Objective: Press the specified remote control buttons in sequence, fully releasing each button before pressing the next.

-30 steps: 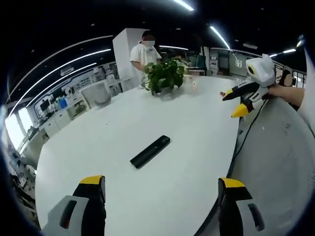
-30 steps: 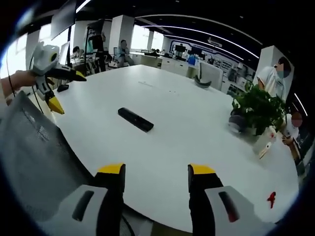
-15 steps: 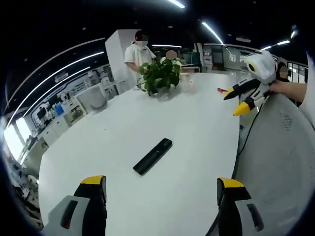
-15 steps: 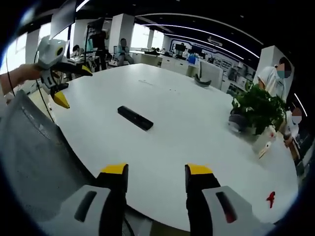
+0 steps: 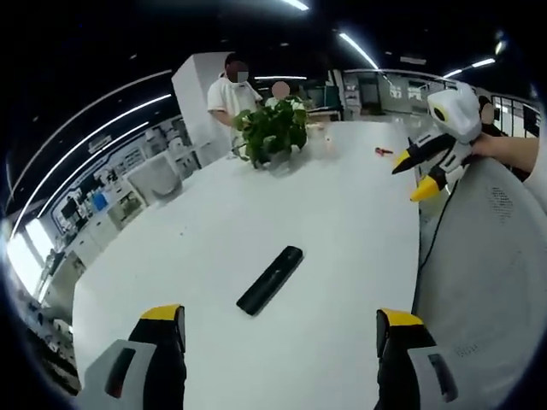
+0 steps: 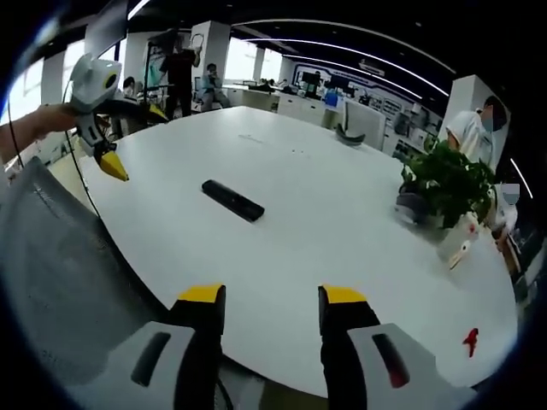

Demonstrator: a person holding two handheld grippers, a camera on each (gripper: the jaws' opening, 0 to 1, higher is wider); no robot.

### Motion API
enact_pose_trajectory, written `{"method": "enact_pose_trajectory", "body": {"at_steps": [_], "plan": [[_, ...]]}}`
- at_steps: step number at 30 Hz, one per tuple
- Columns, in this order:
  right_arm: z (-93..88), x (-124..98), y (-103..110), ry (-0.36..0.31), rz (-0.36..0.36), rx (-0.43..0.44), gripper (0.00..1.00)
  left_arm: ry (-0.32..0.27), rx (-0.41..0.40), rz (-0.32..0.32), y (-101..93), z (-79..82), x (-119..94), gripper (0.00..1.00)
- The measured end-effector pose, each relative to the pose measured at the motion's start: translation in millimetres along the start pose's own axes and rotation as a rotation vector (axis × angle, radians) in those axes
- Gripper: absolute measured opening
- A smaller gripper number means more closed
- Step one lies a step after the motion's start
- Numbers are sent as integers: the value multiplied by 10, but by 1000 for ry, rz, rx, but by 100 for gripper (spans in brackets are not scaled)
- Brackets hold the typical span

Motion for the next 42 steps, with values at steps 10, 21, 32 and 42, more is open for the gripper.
{"method": "enact_pose_trajectory", "body": {"at_steps": [10,21,32,42], "plan": [[-50,26,32,43,14,-41,43,-3,3,22,67,11,12,97],[-63,23,7,42,15,7,42,-108,-128,-23,66,277,39,97],[-92,23,-17,55,18,38,39,-163,-197,-75,85,419,73,96],[-79,21,-6,46,22,32,40,-160,-217,-112,28,389,115,94]]}}
Point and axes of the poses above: the point that each gripper's makers call its tool centre point, and the gripper's own axes: x roughly forward along the fingers, y roughly to its left, z roughly out of its top, the point moved 5 cm from there along -x, roughly backward along the fingers, and after that the axes turned 2 degrees about -y, right-handed, at the moved point
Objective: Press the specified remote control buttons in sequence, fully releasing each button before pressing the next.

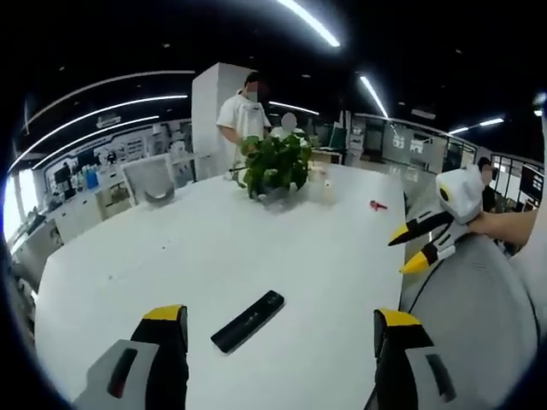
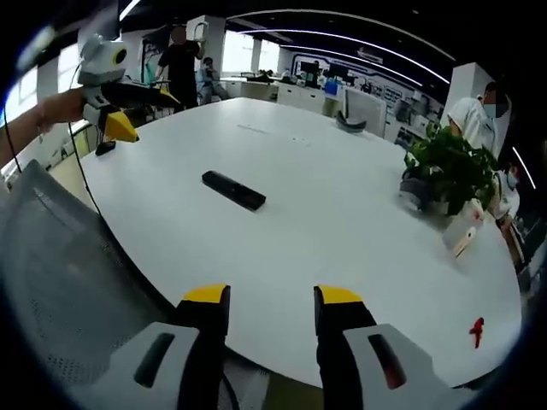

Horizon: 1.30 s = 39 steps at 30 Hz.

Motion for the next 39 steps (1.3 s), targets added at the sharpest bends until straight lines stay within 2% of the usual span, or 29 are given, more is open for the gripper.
{"method": "enact_pose_trajectory", "body": {"at_steps": [1,3,7,12,18,22,31,39], "plan": [[1,3,0,1,1,0,40,-8,-7,-14,-9,11,1,94],[0,5,-1,2,0,0,40,-61,-54,-53,-35,86,6,94],[3,9,9,2,5,-3,40,-74,-62,-53,43,129,13,94],[1,9,6,3,4,-5,40,-32,-44,-52,160,79,79,94],[-2,7,-1,4,0,1,40,19,-19,-65,201,9,137,94],[-1,8,-1,3,-2,2,40,23,-50,-101,198,-2,176,94],[-9,6,-2,3,-2,3,40,53,-45,-113,254,-69,239,93],[-15,7,11,7,2,0,39,100,3,-120,366,-126,276,93]]}}
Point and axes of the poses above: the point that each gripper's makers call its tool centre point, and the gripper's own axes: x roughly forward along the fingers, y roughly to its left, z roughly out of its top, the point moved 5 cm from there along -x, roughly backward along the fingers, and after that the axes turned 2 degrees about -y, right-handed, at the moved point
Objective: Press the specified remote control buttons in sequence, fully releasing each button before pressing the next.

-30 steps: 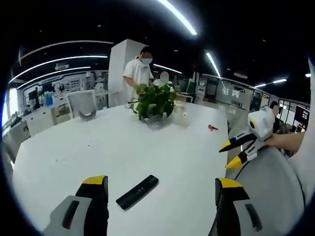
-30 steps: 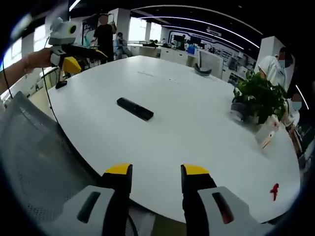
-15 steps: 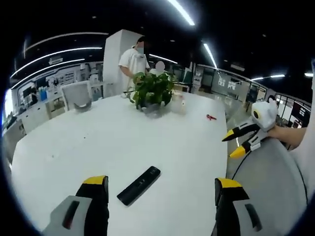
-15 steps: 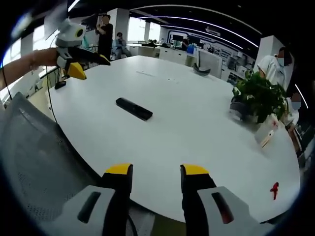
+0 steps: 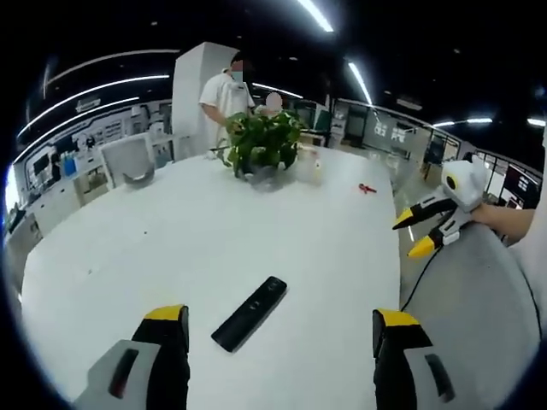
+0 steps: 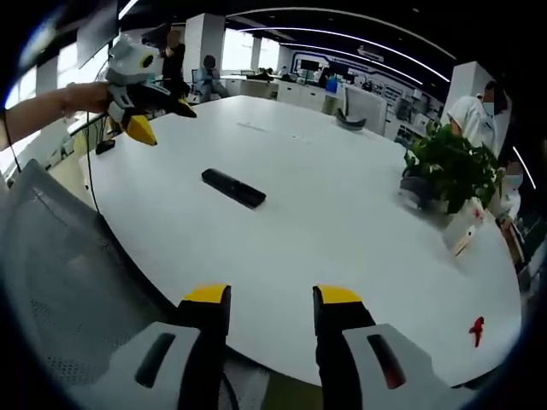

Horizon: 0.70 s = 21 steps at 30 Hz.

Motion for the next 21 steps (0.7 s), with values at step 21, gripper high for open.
{"method": "enact_pose_trajectory", "body": {"at_steps": [21], "plan": [[-10,-5,7,5,1,2,39,244,226,-39,177,-233,202,93]]}}
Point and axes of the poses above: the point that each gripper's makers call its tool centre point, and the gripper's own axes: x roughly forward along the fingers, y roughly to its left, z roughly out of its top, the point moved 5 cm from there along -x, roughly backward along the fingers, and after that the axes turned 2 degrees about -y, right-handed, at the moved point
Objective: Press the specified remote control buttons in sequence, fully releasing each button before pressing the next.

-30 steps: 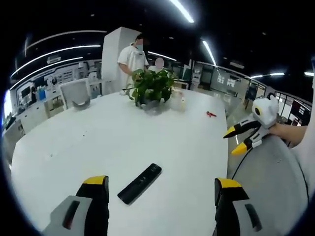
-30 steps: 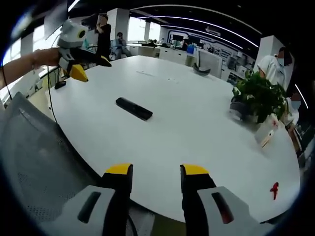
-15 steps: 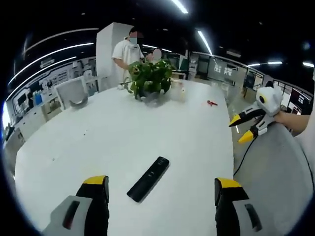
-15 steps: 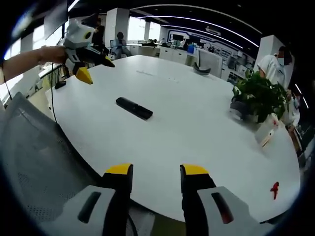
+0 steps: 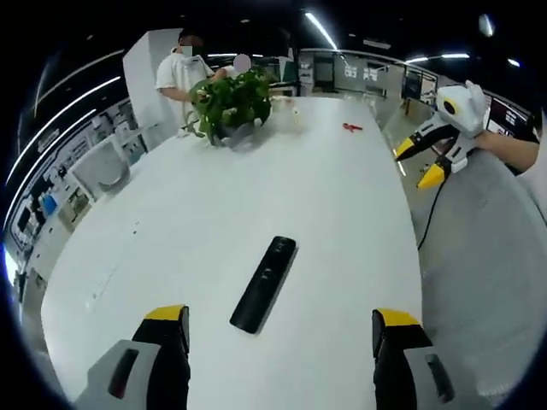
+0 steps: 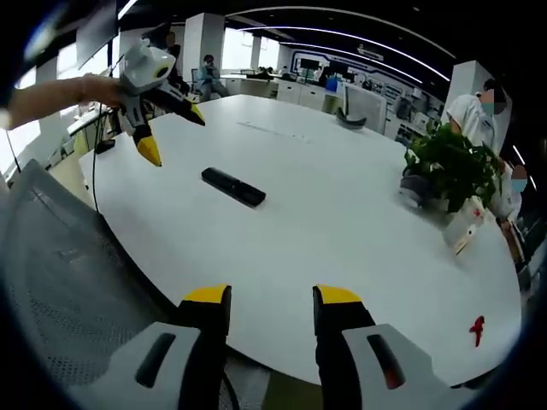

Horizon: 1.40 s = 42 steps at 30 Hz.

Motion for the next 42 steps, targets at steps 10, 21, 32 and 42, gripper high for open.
{"method": "enact_pose_trajectory", "body": {"at_steps": [10,21,32,42], "plan": [[-3,-2,6,3,2,-1,39,43,22,-1,61,-45,135,92],[-3,2,-6,3,1,7,39,86,54,-34,37,-72,297,89],[-9,6,-15,7,0,12,39,106,38,-63,59,-130,438,89],[-45,8,-59,23,-19,25,39,127,44,-99,106,-162,648,88]]}}
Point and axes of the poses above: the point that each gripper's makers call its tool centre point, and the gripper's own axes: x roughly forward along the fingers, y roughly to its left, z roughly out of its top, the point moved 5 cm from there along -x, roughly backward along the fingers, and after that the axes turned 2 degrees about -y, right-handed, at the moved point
